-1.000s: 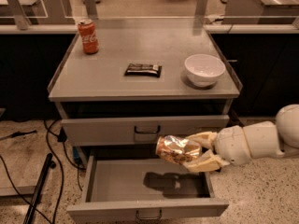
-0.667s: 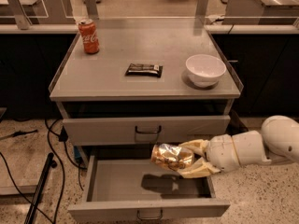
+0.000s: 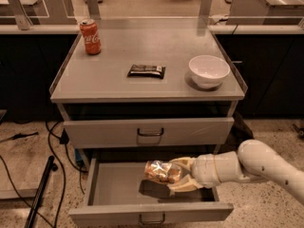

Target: Place orange can into middle drawer

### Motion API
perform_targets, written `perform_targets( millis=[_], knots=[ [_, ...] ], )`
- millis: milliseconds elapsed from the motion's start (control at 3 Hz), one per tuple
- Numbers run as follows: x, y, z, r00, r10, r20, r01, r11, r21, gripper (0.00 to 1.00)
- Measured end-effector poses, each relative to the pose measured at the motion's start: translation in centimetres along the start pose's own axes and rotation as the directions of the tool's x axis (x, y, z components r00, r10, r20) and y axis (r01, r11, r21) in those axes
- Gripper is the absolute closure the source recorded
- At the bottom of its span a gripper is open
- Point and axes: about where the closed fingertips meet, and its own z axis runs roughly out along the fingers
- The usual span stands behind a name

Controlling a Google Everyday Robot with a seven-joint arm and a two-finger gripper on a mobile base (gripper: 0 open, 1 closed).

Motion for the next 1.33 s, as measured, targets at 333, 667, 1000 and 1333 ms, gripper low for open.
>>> perform_targets(
  millis=[333, 667, 1000, 1333],
  knots=[
    [0.4, -0.5, 0.4, 1.0, 0.001, -0.004, -0.001, 0.9998, 0.02, 1.0],
    [0.9, -0.5, 0.4, 1.0, -0.01, -0.022, 0.011, 0.9998, 0.019, 1.0],
    [3.3, -1.2, 1.7, 0.999, -0.034, -0.032, 0.035, 0.9993, 0.015, 1.0],
    [5.4, -2.1, 4.9, 0.997, -0.069, -0.013, 0.069, 0.9976, -0.002, 1.0]
  ],
)
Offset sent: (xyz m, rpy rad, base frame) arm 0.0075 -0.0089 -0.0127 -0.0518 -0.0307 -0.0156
